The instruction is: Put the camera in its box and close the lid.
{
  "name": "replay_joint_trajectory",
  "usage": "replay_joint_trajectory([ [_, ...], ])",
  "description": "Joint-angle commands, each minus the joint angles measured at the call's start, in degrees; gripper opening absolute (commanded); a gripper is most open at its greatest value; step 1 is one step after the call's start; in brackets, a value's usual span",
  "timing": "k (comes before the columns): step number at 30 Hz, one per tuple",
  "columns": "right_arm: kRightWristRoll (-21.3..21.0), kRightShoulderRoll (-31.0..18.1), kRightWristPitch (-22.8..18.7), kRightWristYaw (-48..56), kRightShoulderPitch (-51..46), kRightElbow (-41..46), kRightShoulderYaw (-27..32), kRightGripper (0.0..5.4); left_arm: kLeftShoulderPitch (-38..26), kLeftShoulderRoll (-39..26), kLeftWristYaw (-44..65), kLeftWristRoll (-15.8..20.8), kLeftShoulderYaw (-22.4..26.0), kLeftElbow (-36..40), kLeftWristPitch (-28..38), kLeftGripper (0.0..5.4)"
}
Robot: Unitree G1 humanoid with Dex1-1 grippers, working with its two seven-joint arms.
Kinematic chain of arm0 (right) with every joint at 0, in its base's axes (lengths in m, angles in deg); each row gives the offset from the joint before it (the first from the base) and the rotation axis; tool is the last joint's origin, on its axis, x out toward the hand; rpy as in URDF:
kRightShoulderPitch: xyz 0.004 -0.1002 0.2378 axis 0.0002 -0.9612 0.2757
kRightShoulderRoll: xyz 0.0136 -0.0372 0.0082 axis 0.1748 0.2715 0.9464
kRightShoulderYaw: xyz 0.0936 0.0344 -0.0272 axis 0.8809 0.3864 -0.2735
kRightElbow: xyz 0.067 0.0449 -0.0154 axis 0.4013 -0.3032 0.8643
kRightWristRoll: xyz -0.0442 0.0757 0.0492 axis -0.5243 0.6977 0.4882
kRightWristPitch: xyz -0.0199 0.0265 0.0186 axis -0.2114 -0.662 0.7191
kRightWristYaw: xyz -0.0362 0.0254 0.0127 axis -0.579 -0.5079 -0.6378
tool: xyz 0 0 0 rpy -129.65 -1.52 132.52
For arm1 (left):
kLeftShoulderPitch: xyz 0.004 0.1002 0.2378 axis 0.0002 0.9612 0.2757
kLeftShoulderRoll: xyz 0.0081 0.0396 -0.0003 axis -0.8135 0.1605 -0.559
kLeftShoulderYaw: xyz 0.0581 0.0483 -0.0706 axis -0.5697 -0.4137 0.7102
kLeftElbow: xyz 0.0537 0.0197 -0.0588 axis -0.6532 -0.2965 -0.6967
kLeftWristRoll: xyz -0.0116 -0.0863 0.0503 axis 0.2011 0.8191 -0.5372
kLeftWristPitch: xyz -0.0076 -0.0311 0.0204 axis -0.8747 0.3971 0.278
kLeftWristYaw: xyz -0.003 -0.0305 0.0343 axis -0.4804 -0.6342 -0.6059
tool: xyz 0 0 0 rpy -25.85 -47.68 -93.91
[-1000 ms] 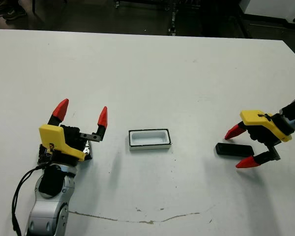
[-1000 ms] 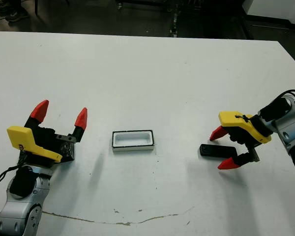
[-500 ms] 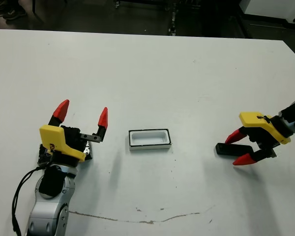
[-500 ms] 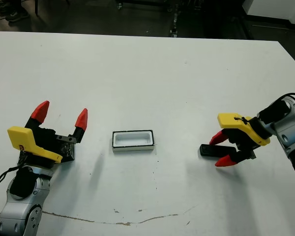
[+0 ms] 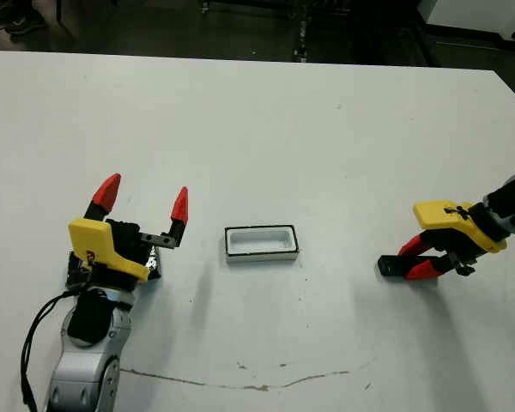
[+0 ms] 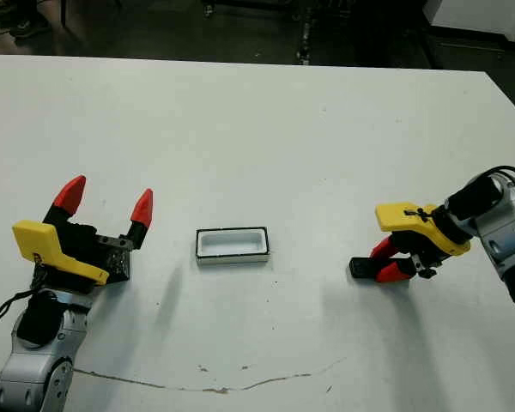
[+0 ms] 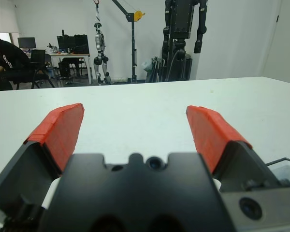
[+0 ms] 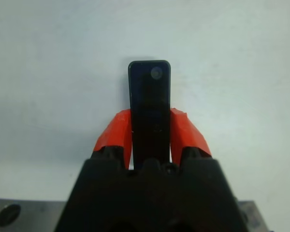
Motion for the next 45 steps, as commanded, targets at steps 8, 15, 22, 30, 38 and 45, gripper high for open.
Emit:
replay_joint_trajectory([
  [8, 13.3, 3.1, -17.9, -8.1, -0.3, 10.8, 14.3, 1.67, -0.3, -0.6, 0.3, 0.4, 0.3, 0.7, -1.3, 5.40],
  [15, 20.1, 10.3, -25.5, -10.9, 8.5, 15.3, 14.9, 1.67, -0.6, -0.4, -0.1, -0.5, 0.1, 0.3, -0.7, 5.40],
  [22, 20.0, 19.2, -22.7, -10.8, 13.7, 12.0, 10.0, 1.67, -0.3, -0.7, 0.1, -0.5, 0.2, 0.6, -0.9, 5.40],
  [30, 18.1, 27.7, -18.2, -10.4, 15.6, 5.4, 4.8, 1.67, 0.0, -0.3, -0.2, 0.2, 0.6, 0.7, -1.0, 5.40],
  [38, 17.2, 30.2, -21.9, -9.0, 14.4, 2.9, 1.3, 1.67, 0.1, -0.4, 0.0, 0.4, 0.9, 0.2, -0.4, 5.40],
  [45, 16.4, 31.9, -19.2, -7.3, 14.2, -0.7, 0.4, 1.67, 0.2, -0.3, -0.1, 0.1, 0.7, 0.1, -0.4, 5.40],
])
